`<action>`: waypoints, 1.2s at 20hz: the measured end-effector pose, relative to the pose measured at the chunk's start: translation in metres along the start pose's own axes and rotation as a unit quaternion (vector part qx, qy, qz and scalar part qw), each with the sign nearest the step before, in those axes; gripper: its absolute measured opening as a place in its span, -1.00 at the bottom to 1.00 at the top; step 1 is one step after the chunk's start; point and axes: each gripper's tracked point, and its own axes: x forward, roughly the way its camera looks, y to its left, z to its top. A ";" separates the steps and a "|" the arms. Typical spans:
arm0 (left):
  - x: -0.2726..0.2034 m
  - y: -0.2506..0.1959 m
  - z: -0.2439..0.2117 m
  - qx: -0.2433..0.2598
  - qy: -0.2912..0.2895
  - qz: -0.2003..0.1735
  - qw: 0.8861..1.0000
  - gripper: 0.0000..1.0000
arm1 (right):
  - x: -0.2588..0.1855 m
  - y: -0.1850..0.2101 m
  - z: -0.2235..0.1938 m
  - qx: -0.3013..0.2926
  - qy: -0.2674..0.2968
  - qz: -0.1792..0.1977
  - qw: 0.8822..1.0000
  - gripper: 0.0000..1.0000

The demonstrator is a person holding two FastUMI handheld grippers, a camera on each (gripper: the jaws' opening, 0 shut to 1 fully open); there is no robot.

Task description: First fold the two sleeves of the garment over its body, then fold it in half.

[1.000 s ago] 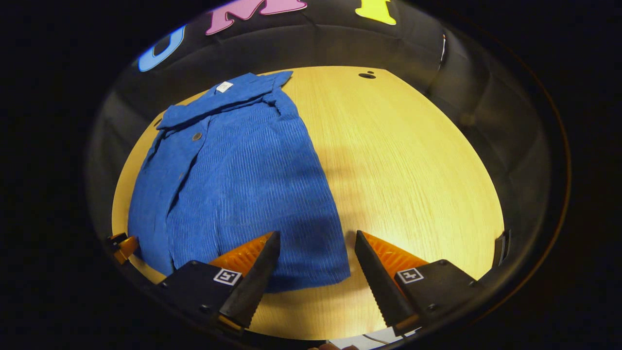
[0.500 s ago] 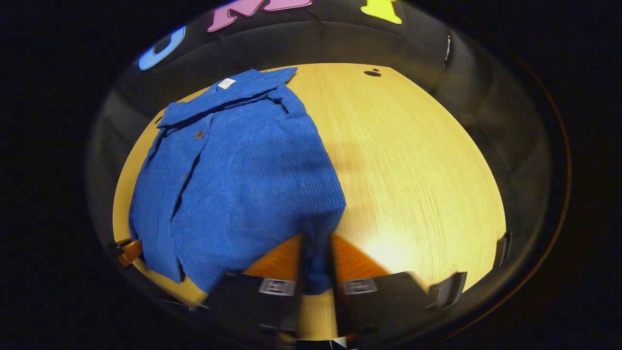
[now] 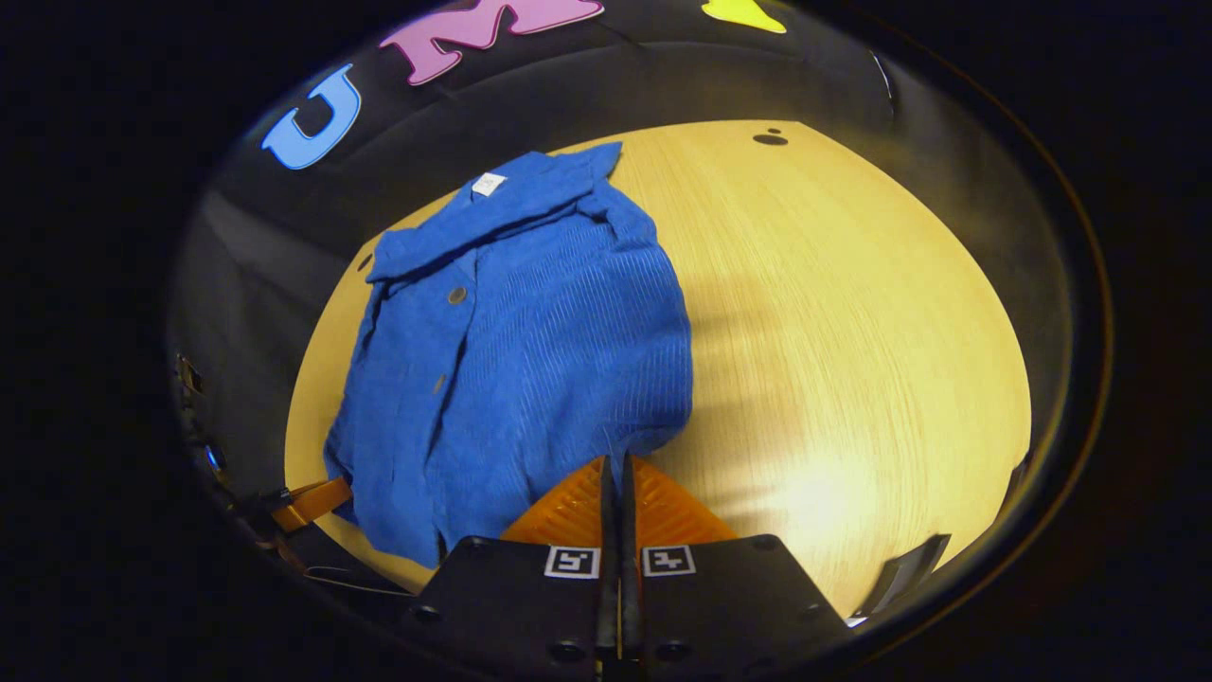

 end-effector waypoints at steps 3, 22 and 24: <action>-0.008 -0.005 0.064 0.009 -0.052 -0.022 0.998 -1.00 | 0.001 0.018 0.067 -0.003 -0.051 0.013 0.999 -0.95; 0.152 0.081 0.439 0.105 -0.285 0.119 0.945 0.69 | 0.154 0.028 0.402 -0.003 -0.307 -0.081 0.948 0.72; 0.142 0.066 0.435 0.098 -0.312 0.100 0.940 0.70 | 0.131 0.029 0.398 -0.045 -0.320 -0.094 0.942 0.94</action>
